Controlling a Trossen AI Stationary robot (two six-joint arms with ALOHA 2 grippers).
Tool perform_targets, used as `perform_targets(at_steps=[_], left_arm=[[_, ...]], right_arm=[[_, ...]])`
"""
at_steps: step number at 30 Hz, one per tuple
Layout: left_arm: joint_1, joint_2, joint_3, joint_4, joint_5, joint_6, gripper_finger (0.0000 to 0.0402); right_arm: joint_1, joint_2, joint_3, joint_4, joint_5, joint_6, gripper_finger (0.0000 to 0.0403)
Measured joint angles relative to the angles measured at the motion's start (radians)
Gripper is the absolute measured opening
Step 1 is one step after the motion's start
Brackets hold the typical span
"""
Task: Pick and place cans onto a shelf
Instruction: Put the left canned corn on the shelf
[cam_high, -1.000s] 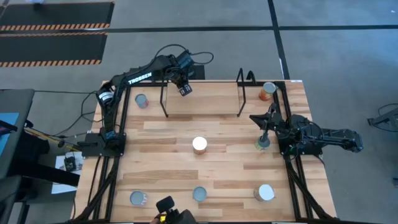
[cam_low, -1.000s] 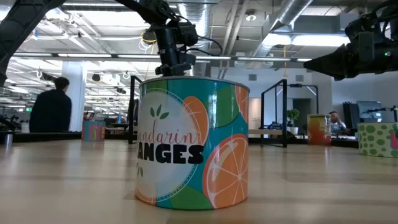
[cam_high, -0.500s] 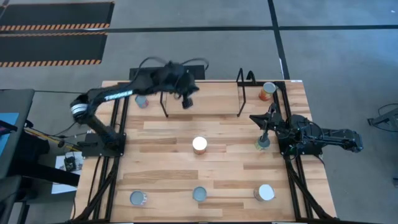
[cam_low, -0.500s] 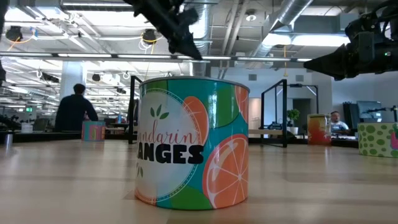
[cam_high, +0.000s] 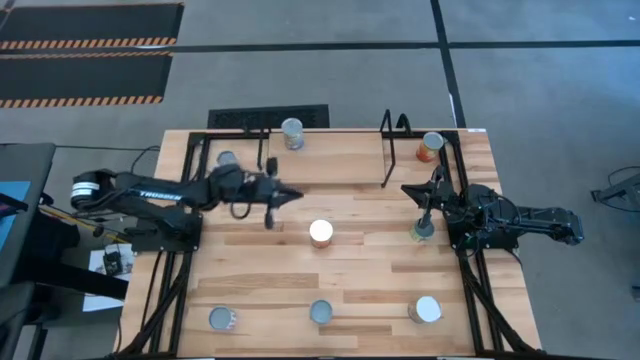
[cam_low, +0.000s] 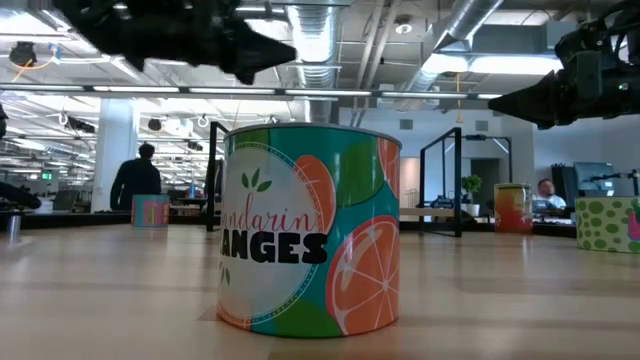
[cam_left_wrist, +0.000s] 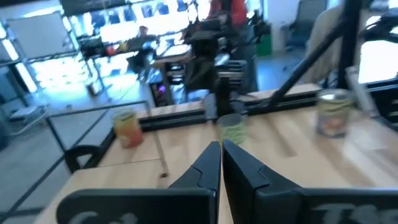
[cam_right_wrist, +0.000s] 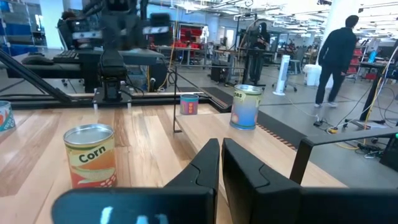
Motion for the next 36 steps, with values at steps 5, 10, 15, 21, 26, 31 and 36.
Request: perform_targets(at_steps=[5, 10, 15, 21, 26, 31, 36], left_arm=[[-0.011, -0.118, -0.187, 0.112, 0.001, -0.068, 0.0006], [0.036, -0.26, -0.306, 0.141, 0.021, -0.084, 0.0006], [0.1, -0.37, -0.373, 0.14, 0.078, -0.1, 0.0006], [0.152, -0.431, -0.397, 0.14, 0.104, -0.085, 0.0006], [0.183, -0.437, -0.394, 0.141, 0.105, -0.103, 0.0006], [0.213, -0.436, -0.394, 0.131, 0.099, -0.127, 0.0006], [0.241, -0.436, -0.394, 0.131, 0.099, -0.126, 0.0006]], right_arm=[[-0.008, 0.0, 0.0, 0.015, 0.001, -0.023, 0.0043], [-0.009, 0.0, 0.0, 0.059, -0.019, 0.07, 0.0043], [-0.01, 0.0, 0.0, 0.152, 0.0, 0.079, 0.0043], [-0.036, 0.007, 0.028, 0.228, 0.086, 0.031, 0.0039], [-0.094, 0.072, 0.127, 0.106, 0.209, 0.056, 0.0008], [-0.18, 0.227, 0.249, -0.081, 0.287, 0.136, 0.0009], [-0.265, 0.417, 0.337, -0.185, 0.244, 0.184, 0.0005]])
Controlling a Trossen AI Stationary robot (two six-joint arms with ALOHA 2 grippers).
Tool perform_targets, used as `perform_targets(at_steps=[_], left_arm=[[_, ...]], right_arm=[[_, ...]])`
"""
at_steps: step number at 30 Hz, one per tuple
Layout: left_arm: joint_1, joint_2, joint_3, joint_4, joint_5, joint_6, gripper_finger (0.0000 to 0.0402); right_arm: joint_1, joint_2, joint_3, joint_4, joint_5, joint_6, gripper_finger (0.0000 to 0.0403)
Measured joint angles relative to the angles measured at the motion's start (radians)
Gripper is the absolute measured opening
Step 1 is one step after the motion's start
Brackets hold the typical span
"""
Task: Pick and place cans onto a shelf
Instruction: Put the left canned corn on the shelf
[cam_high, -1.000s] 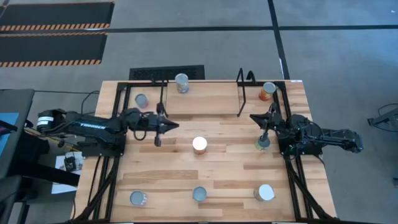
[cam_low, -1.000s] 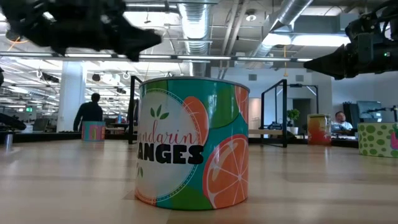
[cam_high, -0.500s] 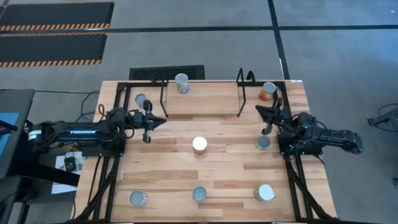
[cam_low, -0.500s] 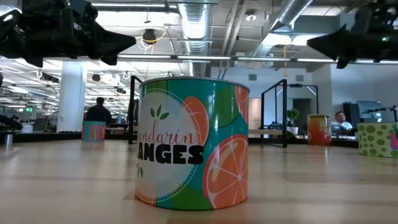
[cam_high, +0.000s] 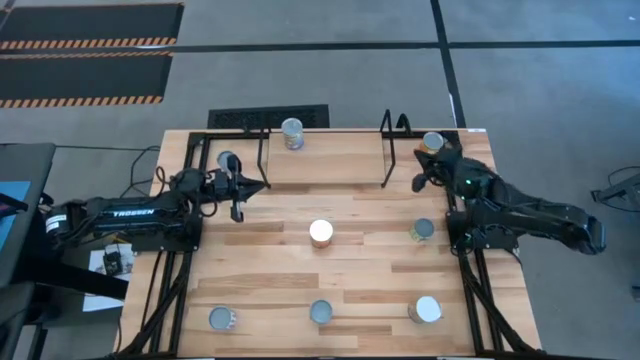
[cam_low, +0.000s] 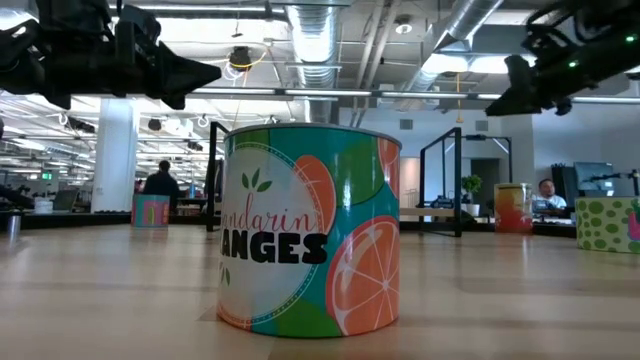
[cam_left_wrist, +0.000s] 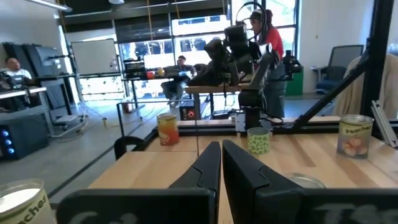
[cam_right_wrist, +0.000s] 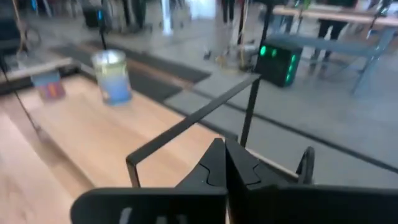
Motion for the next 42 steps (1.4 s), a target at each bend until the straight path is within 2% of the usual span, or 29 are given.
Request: perform_targets(at_steps=[6, 17, 24, 31, 36, 42], left_arm=[[0.021, 0.0, 0.0, 0.0, 0.036, -0.005, 0.0006], [0.022, 0.0, 0.0, -0.001, 0.045, 0.004, 0.0006], [0.022, 0.0, 0.0, -0.001, 0.045, 0.027, 0.0006], [0.021, 0.0, 0.001, -0.03, 0.045, -0.003, 0.0006], [0.02, 0.0, 0.001, -0.044, 0.044, -0.004, 0.0006], [0.019, 0.0, 0.001, -0.065, 0.033, -0.004, 0.0006]], right_arm=[[0.036, 0.204, 0.113, 0.008, -0.092, -0.026, 0.0004], [0.315, 0.636, 0.358, 0.012, -0.118, -0.054, 0.001], [0.405, 0.887, 0.536, 0.009, -0.271, -0.062, 0.0053], [0.452, 1.095, 0.708, -0.085, -0.436, -0.166, 0.0127], [0.508, 1.198, 0.783, -0.179, -0.458, -0.297, 0.017], [0.542, 1.273, 0.824, -0.208, -0.44, -0.382, 0.0168]])
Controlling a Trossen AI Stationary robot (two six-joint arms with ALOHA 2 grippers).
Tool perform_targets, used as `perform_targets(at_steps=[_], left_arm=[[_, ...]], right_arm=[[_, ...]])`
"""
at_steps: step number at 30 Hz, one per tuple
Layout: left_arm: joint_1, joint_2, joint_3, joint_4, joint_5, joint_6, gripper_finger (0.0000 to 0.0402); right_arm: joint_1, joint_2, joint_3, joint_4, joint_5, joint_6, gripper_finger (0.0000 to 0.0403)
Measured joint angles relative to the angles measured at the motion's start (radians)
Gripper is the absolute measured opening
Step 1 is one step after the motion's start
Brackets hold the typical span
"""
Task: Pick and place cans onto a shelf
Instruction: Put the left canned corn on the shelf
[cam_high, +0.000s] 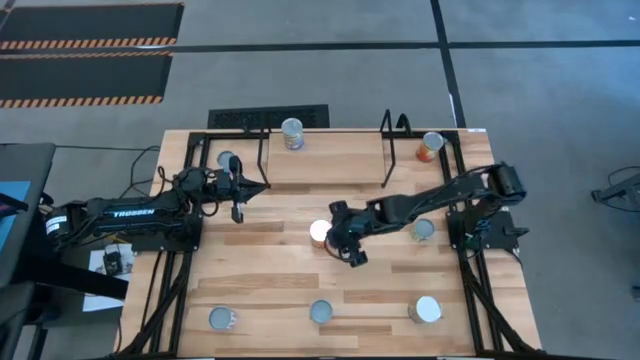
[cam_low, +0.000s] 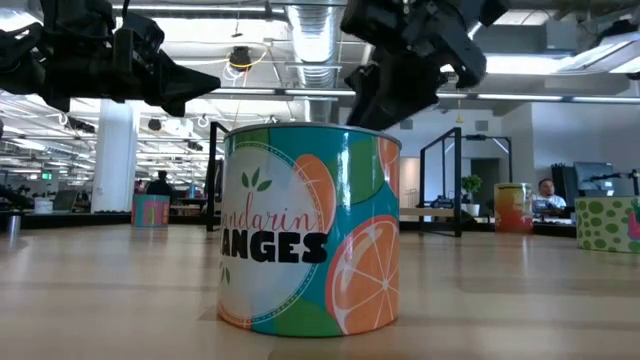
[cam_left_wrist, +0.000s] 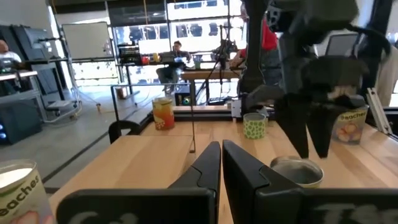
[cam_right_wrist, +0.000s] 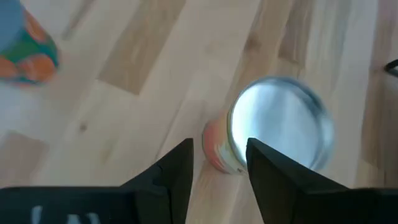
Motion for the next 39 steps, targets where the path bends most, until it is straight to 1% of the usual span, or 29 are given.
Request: perform_targets(at_steps=[4, 8, 11, 15, 16, 20, 24, 27, 32, 34, 36, 39], left_arm=[[0.0, 0.0, 0.0, -0.02, -0.014, -0.005, 0.0006], [0.0, 0.0, 0.0, -0.024, -0.014, -0.023, 0.0006], [0.0, 0.0, 0.0, -0.016, -0.018, -0.024, 0.0006], [0.0, 0.0, 0.0, -0.012, -0.058, -0.018, 0.0006], [0.0, 0.0, 0.0, -0.012, -0.065, -0.018, 0.0006], [0.0, 0.0, 0.0, -0.018, -0.07, -0.011, 0.0006], [0.0, 0.0, 0.0, -0.018, -0.072, -0.011, 0.0006], [0.0, 0.0, 0.0, -0.018, -0.073, -0.02, 0.0006], [0.0, 0.0, 0.0, -0.018, -0.096, -0.028, 0.0006], [0.0, 0.0, 0.0, -0.018, -0.102, -0.035, 0.0006], [0.0, 0.0, 0.0, -0.019, -0.102, -0.039, 0.0006], [0.0, 0.0, 0.0, -0.023, -0.105, -0.043, 0.0006]], right_arm=[[-0.001, 0.04, 0.018, 0.012, 0.046, -0.058, 0.015], [-0.001, 0.064, 0.031, 0.025, 0.053, -0.077, 0.012], [-0.006, 0.073, 0.042, 0.021, 0.05, -0.096, 0.0084], [-0.015, 0.074, 0.058, 0.012, 0.047, -0.094, 0.0019], [-0.018, 0.075, 0.063, 0.009, 0.044, -0.087, 0.0012], [-0.038, 0.078, 0.105, -0.036, 0.038, -0.05, 0.0014], [-0.073, 0.079, 0.183, -0.077, 0.036, -0.031, 0.0005], [-0.113, 0.079, 0.26, -0.147, 0.036, -0.005, 0.0006], [-0.215, 0.077, 0.388, -0.24, 0.039, 0.017, 0.0003], [-0.263, 0.097, 0.432, -0.248, 0.039, 0.017, 0.0004], [-0.314, 0.119, 0.471, -0.301, 0.039, 0.01, 0.0004], [-0.378, 0.172, 0.519, -0.338, 0.04, -0.036, 0.0004]])
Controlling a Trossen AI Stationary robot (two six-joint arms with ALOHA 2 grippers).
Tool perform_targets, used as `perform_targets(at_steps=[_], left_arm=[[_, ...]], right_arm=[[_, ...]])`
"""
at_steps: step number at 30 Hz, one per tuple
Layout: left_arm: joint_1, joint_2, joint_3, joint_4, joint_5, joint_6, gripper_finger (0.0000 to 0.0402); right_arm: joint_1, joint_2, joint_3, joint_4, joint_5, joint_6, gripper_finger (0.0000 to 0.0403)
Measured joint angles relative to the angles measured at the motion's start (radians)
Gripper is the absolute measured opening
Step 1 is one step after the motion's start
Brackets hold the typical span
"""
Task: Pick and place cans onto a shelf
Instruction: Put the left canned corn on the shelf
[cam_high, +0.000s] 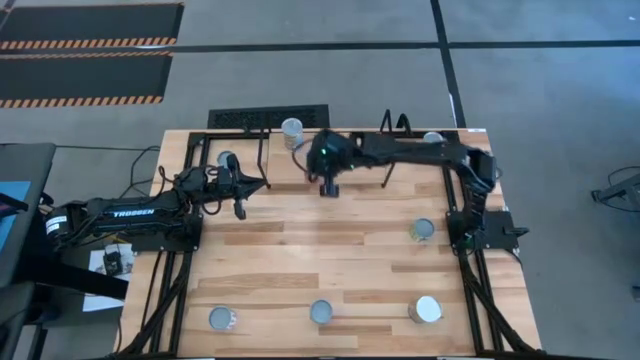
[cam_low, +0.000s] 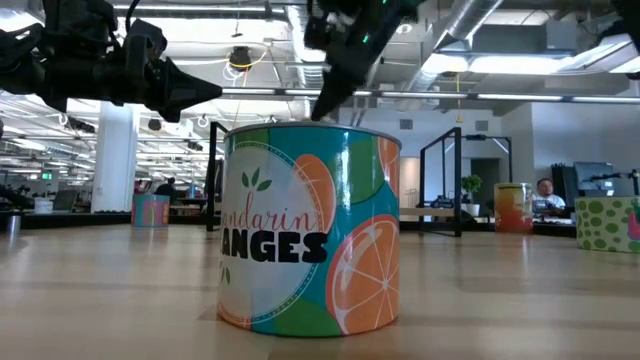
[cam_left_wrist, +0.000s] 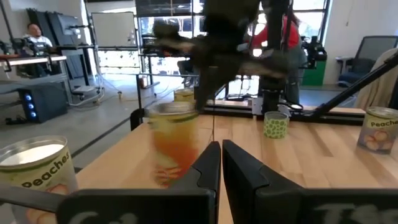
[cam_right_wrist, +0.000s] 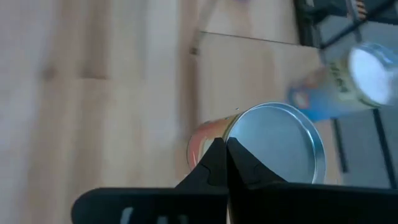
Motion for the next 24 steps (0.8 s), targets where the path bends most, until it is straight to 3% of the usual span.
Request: perform_targets(at_steps=[10, 24], left_arm=[[0.0, 0.0, 0.0, 0.006, -0.012, -0.01, 0.0006], [0.0, 0.0, 0.0, 0.009, -0.012, -0.011, 0.0006]], right_arm=[[-0.127, 0.132, 0.121, -0.031, 0.007, -0.07, 0.0006], [-0.2, 0.131, 0.131, 0.028, 0.0, -0.131, 0.0006]])
